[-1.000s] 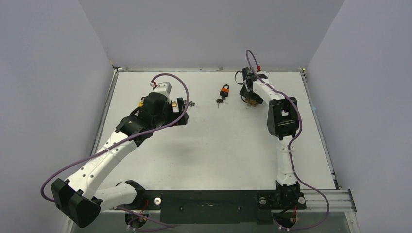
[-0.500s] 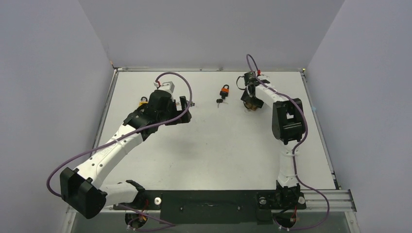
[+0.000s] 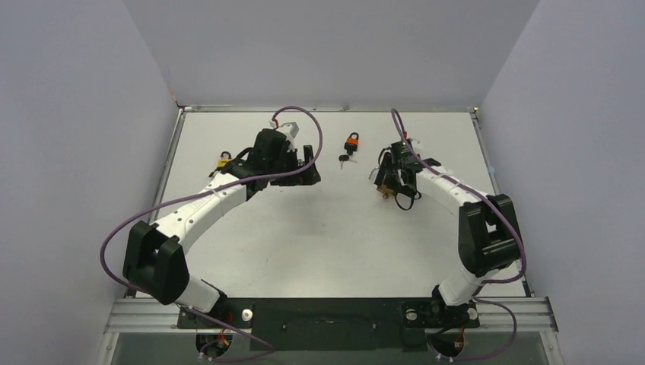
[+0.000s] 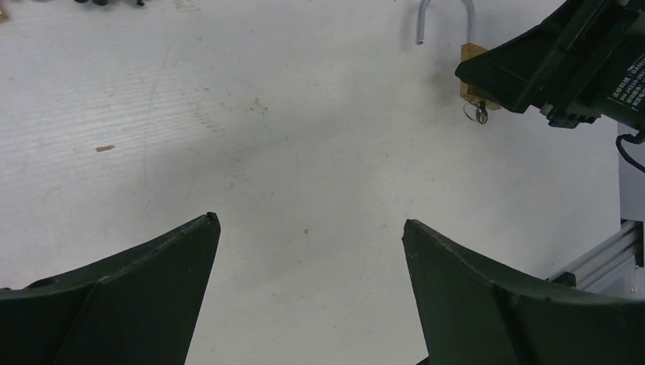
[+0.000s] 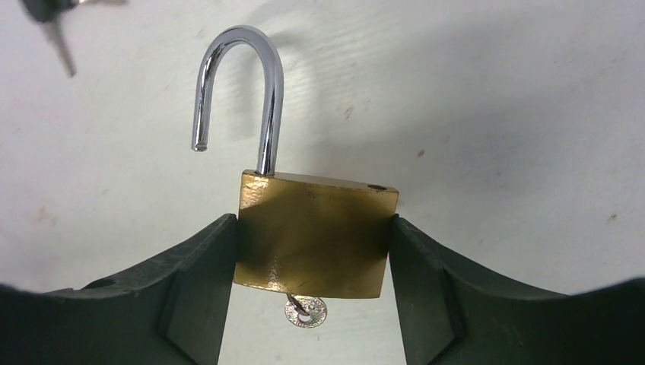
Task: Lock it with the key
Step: Pick up the lock from the center of the board.
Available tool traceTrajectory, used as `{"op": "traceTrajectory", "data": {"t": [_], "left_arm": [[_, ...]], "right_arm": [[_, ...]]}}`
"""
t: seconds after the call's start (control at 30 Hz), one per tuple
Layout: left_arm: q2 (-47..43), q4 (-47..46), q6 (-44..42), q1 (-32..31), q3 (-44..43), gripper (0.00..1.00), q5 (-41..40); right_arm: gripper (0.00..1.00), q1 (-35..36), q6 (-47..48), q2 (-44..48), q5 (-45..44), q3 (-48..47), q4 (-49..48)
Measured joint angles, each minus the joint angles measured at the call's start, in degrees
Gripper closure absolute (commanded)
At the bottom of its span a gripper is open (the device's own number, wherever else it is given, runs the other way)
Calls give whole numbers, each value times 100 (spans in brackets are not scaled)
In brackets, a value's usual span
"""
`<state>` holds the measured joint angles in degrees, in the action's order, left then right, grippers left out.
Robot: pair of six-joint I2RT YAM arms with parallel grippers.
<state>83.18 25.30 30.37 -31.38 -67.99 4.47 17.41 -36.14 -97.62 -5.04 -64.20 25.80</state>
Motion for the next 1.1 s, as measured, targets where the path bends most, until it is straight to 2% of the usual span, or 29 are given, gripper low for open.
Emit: {"op": "traceTrajectory", "data": {"t": [0.23,0.47,0.67,0.93,1.1], "left_arm": [[758,-424,-332,0,-162,11,881],[1051,-509,-776,63,-356,13,1779],[1060,-688,-859,466,-634,19,3047],[1060,-739,-802,660,-643,32,4133],[1047,-664,-802,656,-671,45,4450]], "right_arm": [[97,234,146,1115,815,804,-435],[99,337,356,1766,1818,929,-610],[99,605,590,2308,2437,938,-603],[98,1012,981,2990,3036,938,-529],[98,1161,1169,3104,3235,938,-439]]}}
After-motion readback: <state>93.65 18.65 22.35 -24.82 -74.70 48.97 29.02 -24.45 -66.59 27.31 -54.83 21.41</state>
